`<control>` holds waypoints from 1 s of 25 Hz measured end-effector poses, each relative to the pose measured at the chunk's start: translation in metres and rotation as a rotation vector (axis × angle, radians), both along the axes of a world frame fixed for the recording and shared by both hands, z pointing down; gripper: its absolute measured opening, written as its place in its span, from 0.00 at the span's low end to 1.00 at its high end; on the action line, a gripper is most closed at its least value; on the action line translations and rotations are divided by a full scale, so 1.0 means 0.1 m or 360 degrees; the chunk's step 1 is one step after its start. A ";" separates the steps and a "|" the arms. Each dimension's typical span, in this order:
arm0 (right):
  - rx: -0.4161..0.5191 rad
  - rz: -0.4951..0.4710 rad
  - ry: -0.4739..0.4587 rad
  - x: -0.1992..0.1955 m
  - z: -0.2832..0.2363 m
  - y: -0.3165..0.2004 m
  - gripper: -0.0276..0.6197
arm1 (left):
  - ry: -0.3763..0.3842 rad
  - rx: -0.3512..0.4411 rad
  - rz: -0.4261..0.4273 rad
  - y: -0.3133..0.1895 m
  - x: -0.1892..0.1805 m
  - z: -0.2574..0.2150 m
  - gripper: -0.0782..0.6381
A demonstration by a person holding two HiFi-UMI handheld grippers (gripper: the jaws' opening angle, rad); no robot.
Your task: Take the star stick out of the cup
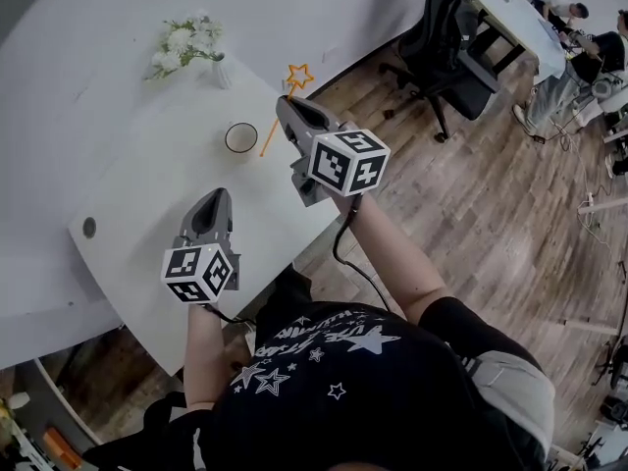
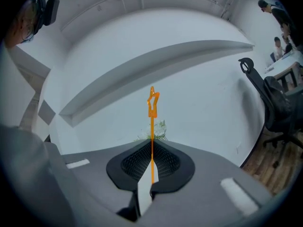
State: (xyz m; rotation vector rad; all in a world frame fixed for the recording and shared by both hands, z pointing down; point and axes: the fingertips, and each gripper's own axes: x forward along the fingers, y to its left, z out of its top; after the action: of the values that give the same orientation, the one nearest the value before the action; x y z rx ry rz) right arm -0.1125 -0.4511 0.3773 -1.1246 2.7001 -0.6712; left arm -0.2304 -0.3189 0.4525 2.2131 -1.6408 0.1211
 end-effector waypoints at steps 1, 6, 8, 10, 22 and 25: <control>0.0010 -0.0004 -0.0003 0.06 -0.03 0.07 0.08 | -0.0004 0.0013 -0.0005 0.06 0.03 -0.03 0.11; 0.0042 -0.0020 -0.0014 0.34 -0.14 0.46 0.08 | 0.0002 0.0066 -0.0028 0.37 0.23 -0.16 0.11; 0.0054 -0.0028 -0.0016 0.45 -0.17 0.64 0.08 | -0.0008 0.0077 -0.0028 0.52 0.33 -0.19 0.11; 0.0057 -0.0040 -0.0010 0.56 -0.17 0.84 0.08 | -0.0011 0.0082 -0.0025 0.68 0.43 -0.21 0.11; -0.0046 -0.0053 0.0028 1.25 0.07 1.84 0.08 | -0.0009 0.0053 0.0012 1.55 1.03 -0.25 0.11; -0.0056 -0.0053 0.0034 1.36 0.09 1.99 0.08 | -0.0009 0.0051 0.0021 1.69 1.13 -0.26 0.11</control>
State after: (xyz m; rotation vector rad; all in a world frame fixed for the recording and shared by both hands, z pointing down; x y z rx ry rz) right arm 0.0233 -0.2525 0.3861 -1.1034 2.7407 -0.7188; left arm -0.1176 -0.1501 0.4264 2.2496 -1.6427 0.1052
